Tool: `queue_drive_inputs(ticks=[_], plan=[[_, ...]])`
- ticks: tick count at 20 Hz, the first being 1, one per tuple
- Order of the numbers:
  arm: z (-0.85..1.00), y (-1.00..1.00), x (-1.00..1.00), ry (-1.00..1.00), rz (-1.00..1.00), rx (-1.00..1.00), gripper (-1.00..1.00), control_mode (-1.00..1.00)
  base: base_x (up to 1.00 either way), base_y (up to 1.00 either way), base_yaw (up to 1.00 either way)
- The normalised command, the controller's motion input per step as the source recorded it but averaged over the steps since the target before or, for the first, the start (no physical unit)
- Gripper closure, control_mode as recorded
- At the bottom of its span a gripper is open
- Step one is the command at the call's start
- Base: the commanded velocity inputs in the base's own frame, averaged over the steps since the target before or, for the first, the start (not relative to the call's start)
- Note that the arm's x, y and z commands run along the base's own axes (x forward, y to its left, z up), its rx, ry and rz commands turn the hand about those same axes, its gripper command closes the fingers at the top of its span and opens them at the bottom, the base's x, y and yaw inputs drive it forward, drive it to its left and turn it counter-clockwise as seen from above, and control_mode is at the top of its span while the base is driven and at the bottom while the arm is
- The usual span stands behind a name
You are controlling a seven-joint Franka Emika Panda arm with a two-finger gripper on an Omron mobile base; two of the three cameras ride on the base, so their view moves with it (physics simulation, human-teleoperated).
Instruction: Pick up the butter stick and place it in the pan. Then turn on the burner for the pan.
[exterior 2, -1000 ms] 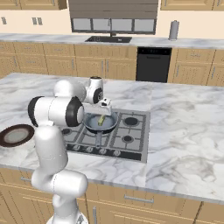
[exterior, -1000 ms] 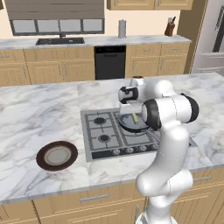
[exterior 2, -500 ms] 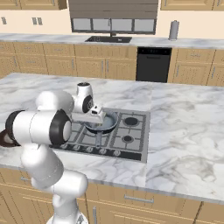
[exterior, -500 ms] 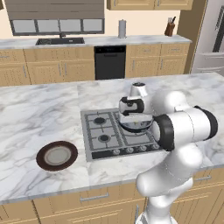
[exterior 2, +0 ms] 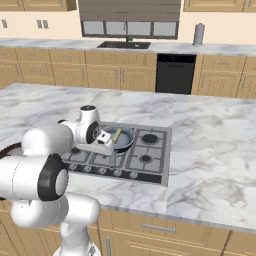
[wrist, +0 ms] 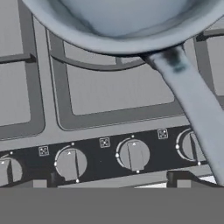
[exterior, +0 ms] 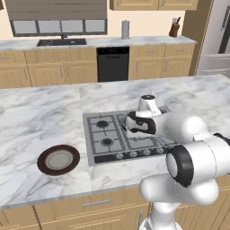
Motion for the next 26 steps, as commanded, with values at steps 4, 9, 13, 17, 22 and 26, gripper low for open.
queue_drive_inputs(ticks=[4, 9, 13, 17, 22, 26], plan=[[-0.19, 0.00, -0.24, 0.09, -0.05, 0.00, -1.00, -1.00, 0.00, 0.00, 0.00], [-0.33, -0.06, 0.00, 0.07, 0.00, 0.00, -1.00, -1.00, 0.00, 0.00, 0.00], [-0.26, -0.08, 0.09, 0.12, 0.00, 0.00, -1.00, -1.00, 0.00, 0.00, 0.00], [-0.03, -0.02, 0.02, 0.02, 0.00, 0.00, -1.00, -1.00, 0.00, 0.00, 0.00], [0.01, 0.02, -0.21, -0.02, 0.00, 0.00, -1.00, -1.00, 0.00, 0.00, 0.00], [0.00, 0.12, -0.48, -0.01, 0.00, 0.00, -1.00, -1.00, 0.00, 0.00, 0.00]])
